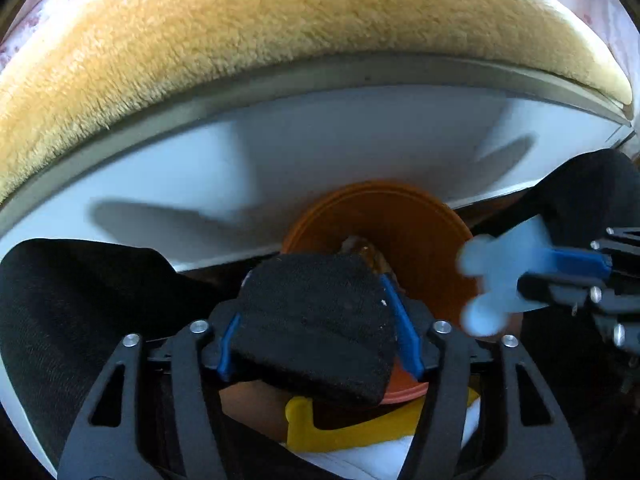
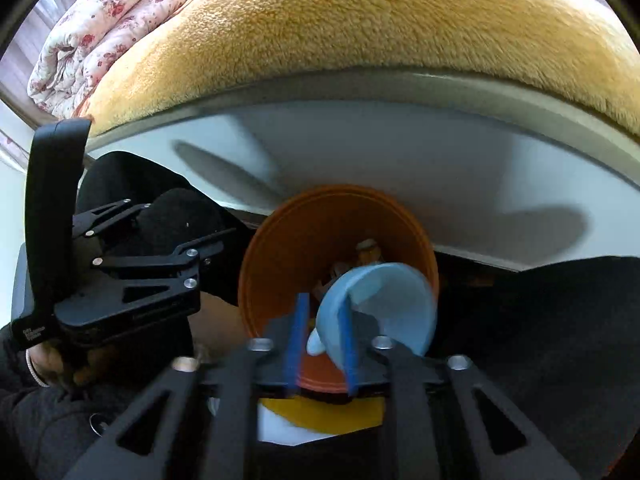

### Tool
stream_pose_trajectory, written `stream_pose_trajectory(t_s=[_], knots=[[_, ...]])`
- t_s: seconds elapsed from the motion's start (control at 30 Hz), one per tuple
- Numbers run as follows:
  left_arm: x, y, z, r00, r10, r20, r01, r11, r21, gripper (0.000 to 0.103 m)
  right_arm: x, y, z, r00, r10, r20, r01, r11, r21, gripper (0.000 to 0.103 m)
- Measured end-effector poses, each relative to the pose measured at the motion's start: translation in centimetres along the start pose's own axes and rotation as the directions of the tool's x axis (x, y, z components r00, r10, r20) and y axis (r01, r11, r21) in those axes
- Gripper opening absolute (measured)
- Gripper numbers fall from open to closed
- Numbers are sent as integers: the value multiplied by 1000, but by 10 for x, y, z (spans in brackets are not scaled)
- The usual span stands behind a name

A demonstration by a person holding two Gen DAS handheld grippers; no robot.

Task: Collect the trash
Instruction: 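Carry the toy and sponge over the orange bucket and open both tools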

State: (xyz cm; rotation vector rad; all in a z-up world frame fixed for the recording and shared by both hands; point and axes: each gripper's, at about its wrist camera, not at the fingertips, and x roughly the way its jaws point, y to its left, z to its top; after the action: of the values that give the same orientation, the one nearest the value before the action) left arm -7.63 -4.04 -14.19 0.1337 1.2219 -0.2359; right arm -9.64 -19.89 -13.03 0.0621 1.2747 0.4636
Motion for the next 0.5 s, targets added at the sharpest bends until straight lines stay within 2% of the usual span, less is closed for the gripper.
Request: stream_pose_trajectory(t_s=[0.03,0.07,0.5], knots=[[1,0,0,1000,2,-6,-2,1000,-1,71,-1,0,0,1000,-3,6,3,1000,-4,48],[1,0,-1,1000,9,-8,-9,1000,-1,74,-1,1,0,1000,-9,10,9,1000,-7,49],[-10,1,4,999,28,33,-28,1000,6,76,-22,-12,-6,999,-18,47,16,999,33,49]])
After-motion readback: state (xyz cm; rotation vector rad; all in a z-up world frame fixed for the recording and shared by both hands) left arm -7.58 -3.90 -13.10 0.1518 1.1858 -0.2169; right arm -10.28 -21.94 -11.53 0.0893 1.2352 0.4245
